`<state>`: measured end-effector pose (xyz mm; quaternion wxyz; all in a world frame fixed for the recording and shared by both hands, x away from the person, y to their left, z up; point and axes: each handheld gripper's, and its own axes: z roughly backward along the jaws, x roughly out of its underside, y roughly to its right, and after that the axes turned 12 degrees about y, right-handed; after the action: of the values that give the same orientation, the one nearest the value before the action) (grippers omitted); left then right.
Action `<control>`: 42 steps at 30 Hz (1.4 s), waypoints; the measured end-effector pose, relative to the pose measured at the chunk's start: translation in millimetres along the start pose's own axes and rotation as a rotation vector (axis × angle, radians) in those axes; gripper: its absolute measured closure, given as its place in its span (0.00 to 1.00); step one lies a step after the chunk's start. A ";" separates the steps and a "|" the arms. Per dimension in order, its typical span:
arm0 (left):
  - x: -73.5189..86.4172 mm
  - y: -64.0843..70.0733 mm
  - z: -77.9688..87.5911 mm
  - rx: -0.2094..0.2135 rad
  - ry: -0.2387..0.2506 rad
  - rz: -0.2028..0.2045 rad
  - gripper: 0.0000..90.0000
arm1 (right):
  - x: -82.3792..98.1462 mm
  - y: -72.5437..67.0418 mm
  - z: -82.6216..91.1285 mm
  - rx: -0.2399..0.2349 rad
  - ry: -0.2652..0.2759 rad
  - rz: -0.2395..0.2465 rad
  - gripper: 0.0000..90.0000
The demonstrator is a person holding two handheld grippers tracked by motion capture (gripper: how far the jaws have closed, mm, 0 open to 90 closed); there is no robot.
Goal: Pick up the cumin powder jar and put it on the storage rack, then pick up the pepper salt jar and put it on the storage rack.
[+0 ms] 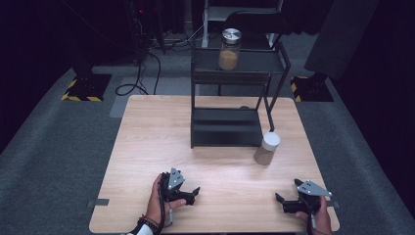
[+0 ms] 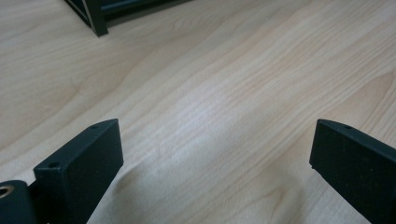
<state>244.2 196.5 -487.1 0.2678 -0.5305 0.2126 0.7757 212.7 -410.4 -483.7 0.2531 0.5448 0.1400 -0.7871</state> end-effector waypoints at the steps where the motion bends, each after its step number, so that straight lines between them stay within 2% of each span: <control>1: 1.0 0.7 0.2 -0.002 -0.002 -0.003 0.03 | 0.0 0.0 0.0 0.000 0.000 0.000 0.00; 9: 3.5 7.9 0.1 -0.009 -0.009 -0.049 0.03 | 0.0 0.2 -0.1 -0.001 0.000 -0.002 0.00; 42: 3.2 8.0 -0.7 -0.009 -0.010 -0.051 0.03 | -0.8 2.4 -0.8 -0.008 -0.005 -0.012 0.00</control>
<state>238.6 190.5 -489.9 0.2861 -0.5330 0.1943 0.7722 214.9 -411.8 -483.1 0.2508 0.5408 0.1457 -0.7896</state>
